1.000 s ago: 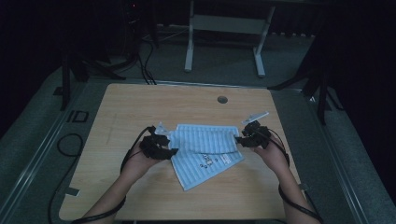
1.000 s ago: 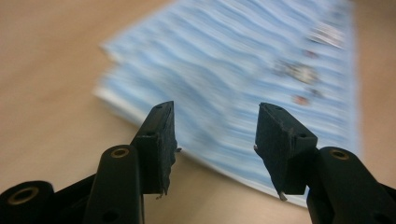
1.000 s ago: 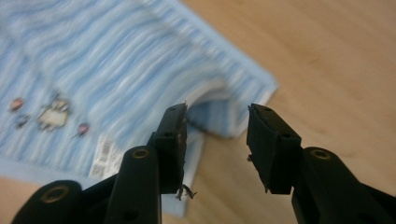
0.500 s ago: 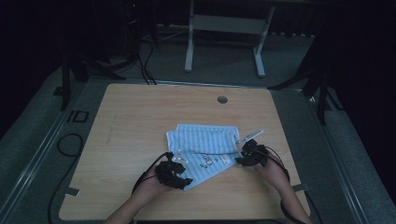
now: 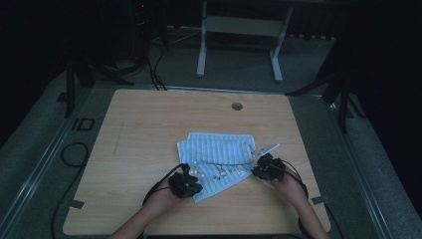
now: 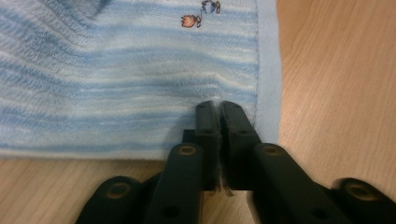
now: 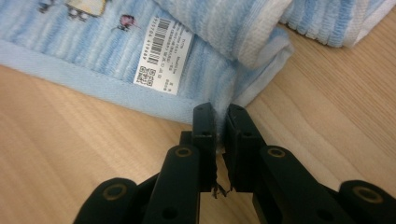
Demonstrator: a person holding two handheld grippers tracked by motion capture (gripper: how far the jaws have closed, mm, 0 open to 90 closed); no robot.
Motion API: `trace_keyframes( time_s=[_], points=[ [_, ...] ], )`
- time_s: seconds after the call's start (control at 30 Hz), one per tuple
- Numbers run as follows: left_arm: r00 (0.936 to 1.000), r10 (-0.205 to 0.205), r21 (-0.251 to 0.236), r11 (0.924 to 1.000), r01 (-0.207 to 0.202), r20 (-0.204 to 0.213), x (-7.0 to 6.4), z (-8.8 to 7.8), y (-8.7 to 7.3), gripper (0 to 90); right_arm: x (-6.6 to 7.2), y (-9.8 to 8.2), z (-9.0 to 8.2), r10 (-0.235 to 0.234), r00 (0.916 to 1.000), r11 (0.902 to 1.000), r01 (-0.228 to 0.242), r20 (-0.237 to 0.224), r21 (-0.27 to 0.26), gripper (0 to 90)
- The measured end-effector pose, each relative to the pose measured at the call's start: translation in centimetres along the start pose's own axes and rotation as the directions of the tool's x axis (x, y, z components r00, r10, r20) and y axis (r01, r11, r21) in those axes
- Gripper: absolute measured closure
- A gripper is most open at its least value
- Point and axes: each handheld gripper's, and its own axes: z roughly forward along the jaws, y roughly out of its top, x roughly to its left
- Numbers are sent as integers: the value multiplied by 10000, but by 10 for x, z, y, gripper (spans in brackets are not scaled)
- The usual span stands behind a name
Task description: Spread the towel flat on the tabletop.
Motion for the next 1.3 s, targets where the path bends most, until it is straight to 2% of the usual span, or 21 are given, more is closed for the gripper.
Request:
trace_keyframes(
  time_s=[0.07,0.17,0.33,0.43,0.53,0.63,0.67,0.7,0.77,0.8,0.9,0.93,0.97,1.0,1.03,1.07,1.1,1.2,1.23,1.27,1.3],
  points=[
    [9997,63,-53,10000,-64,-249,-1,-1,2,884,1,-1,-7,6,10000,9998,-6,3,-198,832],
    [9999,-58,-265,9996,55,-88,-2,-9,5,888,5,-3,-21,-27,10000,9984,27,-1,-560,833],
    [9997,231,-983,9949,-239,-94,-11,-47,9,887,23,-12,-58,-389,9991,9927,404,154,-1134,832],
    [9979,317,-1222,9922,-247,560,-20,-67,5,886,40,-28,-85,-437,9990,9863,444,83,-1588,832],
    [9897,525,-1130,9929,-375,1334,-37,-72,-5,884,59,-51,-105,-392,9992,9823,365,-110,-1835,832],
    [9741,769,-827,9947,-605,2125,-56,-71,-15,879,81,-78,-117,-118,9985,9837,18,-543,-1797,831],
    [9656,840,-707,9951,-685,2462,-61,-70,-18,875,89,-87,-118,-98,9973,9851,-28,-721,-1718,831],
    [9520,899,-573,9954,-764,2927,-66,-69,-20,868,97,-96,-117,-52,9950,9884,-101,-997,-1517,826],
    [9119,902,-382,9959,-818,4003,-74,-67,-24,813,112,-112,-118,-299,9914,9946,168,-1276,-1025,802],
    [9019,999,-295,9949,-965,4202,-78,-67,-25,756,116,-118,-119,-267,9905,9943,124,-1350,-1057,775],
    [9198,1044,-408,9945,-962,3783,-75,-70,-20,680,115,-123,-126,41,9933,9919,-187,-1155,-1255,720],
    [9312,907,-458,9958,-796,3532,-69,-70,-17,678,111,-120,-127,83,9951,9904,-218,-990,-1368,706],
    [9376,775,-528,9966,-633,3389,-63,-70,-14,679,104,-116,-127,187,9960,9892,-311,-870,-1431,712],
    [9430,697,-584,9969,-535,3254,-56,-70,-11,679,98,-111,-127,210,9975,9876,-311,-672,-1536,720],
    [9430,697,-584,9969,-535,3254,-56,-70,-11,679,98,-111,-127,210,9975,9876,-311,-672,-1536,720],
    [9557,578,-602,9973,-422,2885,-49,-68,-7,679,92,-105,-126,145,9985,9849,-233,-525,-1716,720],
    [9642,564,-593,9973,-424,2591,-42,-66,-3,691,77,-88,-122,92,9997,9800,-132,-206,-1988,785],
    [9825,130,-654,9979,-8,1858,-18,-60,9,744,64,-71,-114,-65,9999,9769,47,-80,-2136,843],
    [9863,43,-645,9979,64,1647,-9,-58,13,746,50,-53,-104,-169,9998,9740,146,-80,-2259,875],
    [9900,-56,-669,9976,152,1406,-4,-56,16,746,50,-53,-104,-169,9998,9740,146,-80,-2259,875],
    [9963,-191,-598,9979,242,843,10,-51,24,745,37,-35,-93,-299,9995,9726,278,-60,-2308,875]
  ],
)
